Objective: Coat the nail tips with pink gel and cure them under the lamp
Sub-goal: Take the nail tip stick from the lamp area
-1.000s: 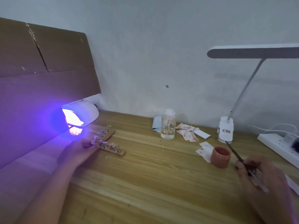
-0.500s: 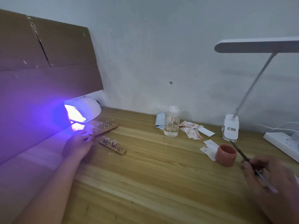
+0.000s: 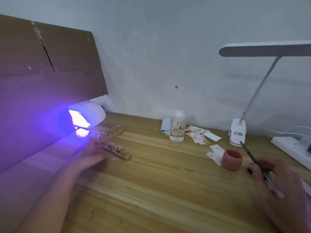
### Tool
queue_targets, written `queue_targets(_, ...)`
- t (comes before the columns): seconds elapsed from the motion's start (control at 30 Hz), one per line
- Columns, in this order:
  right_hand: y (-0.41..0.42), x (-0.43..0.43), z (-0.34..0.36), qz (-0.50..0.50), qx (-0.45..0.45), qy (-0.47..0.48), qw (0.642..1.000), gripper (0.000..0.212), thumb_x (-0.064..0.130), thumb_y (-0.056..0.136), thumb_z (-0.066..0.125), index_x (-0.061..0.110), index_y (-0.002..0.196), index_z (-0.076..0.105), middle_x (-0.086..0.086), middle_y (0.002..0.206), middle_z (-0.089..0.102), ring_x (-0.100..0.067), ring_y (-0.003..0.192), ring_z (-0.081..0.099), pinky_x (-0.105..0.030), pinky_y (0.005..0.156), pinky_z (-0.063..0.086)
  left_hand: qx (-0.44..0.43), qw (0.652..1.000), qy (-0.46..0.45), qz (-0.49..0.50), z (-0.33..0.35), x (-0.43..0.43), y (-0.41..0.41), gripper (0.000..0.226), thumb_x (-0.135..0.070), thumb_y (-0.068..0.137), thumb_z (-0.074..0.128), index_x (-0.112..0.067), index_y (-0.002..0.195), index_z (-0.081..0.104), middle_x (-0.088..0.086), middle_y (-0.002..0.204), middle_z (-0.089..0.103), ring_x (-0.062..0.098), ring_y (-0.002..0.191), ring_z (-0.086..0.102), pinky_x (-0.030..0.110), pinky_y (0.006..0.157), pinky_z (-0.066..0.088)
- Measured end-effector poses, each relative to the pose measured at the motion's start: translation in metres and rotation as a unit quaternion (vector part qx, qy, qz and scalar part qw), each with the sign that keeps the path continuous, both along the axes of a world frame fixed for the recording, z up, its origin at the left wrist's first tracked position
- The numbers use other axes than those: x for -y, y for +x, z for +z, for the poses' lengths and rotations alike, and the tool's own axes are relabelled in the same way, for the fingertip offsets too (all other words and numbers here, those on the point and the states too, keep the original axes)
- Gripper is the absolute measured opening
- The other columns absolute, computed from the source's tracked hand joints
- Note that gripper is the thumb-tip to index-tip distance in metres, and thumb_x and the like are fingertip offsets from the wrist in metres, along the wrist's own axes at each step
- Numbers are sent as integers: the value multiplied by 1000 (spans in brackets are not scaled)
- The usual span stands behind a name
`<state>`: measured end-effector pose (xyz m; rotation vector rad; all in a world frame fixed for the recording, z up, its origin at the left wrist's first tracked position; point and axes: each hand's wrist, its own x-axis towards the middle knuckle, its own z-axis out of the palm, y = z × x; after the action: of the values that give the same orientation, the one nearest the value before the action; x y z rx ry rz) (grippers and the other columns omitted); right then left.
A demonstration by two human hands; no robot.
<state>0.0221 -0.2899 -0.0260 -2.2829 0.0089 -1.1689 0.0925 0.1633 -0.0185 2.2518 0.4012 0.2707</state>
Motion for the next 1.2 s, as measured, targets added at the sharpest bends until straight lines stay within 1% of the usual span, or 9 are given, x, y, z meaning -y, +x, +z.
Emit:
queue_targets(0.17, 2, 3, -2, 32, 54, -60, 996, 23, 35, 91, 45, 21, 100, 61, 10, 82, 52, -15, 79, 47, -34, 73, 36, -30, 997, 31, -66, 0, 8, -12, 19, -18, 74, 86, -17, 83, 69, -2, 84, 68, 12, 83, 63, 17, 70, 46)
queue_targets(0.3, 3, 9, -3, 55, 71, -68, 994, 21, 30, 93, 45, 19, 102, 61, 0, 88, 63, -18, 82, 52, -38, 72, 40, 16, 993, 73, -95, -2, 23, -10, 19, -13, 76, 83, -24, 70, 68, -3, 80, 71, 16, 83, 67, 36, 88, 53)
queue_targets(0.43, 3, 5, -2, 47, 87, -81, 992, 23, 25, 94, 45, 13, 101, 64, -2, 87, 61, -18, 81, 51, -34, 71, 38, 16, 988, 103, -118, -1, 24, -9, 27, -18, 75, 84, -33, 61, 65, -12, 73, 69, 13, 81, 69, 32, 81, 53)
queue_targets(0.6, -2, 1, 1, 46, 61, -109, 991, 31, 25, 90, 44, 7, 96, 67, -6, 86, 65, -32, 78, 60, -51, 73, 46, -23, 986, 82, -146, -1, 20, -9, 20, -17, 74, 86, -25, 74, 67, -5, 73, 69, 18, 79, 67, 38, 80, 54)
queue_targets(0.8, -3, -2, 8, 55, 55, -129, 989, 34, 24, 89, 44, 2, 91, 69, -8, 83, 67, -35, 73, 62, -54, 68, 48, -47, 982, 60, -170, 5, 24, -12, 12, -15, 79, 81, -25, 74, 76, -1, 75, 72, 16, 71, 66, 26, 53, 52)
queue_targets(0.9, -2, -1, 7, 53, 50, -130, 989, 34, 25, 89, 44, 2, 92, 69, -8, 84, 67, -34, 74, 62, -55, 69, 48, 3, 983, 29, -181, 13, 36, -16, 16, -6, 82, 77, -18, 73, 75, -3, 73, 71, 10, 68, 63, 16, 55, 49)
queue_targets(1.0, 1, 2, 5, 54, 37, -138, 988, 36, 26, 89, 43, 1, 92, 69, -9, 84, 67, -34, 73, 63, -55, 68, 49, 92, 986, 23, -138, 20, 48, -17, 17, -5, 82, 77, -21, 76, 73, -14, 67, 69, -9, 60, 58, 3, 59, 39)
queue_targets(1.07, 1, 3, 5, 56, 36, -142, 988, 36, 27, 89, 43, 1, 92, 69, -9, 84, 67, -33, 73, 63, -55, 68, 49, 116, 987, 67, -84, 22, 53, -19, 12, -17, 83, 77, -29, 82, 74, -19, 75, 70, -12, 60, 56, 4, 58, 36)
queue_targets(1.2, -2, 0, 6, 56, 45, -130, 989, 34, 29, 91, 42, 6, 91, 68, -4, 83, 65, -28, 74, 59, -49, 70, 47, 114, 983, 138, -43, 16, 58, -18, 10, -24, 85, 75, -34, 88, 73, -14, 91, 71, 1, 73, 58, 23, 69, 41)
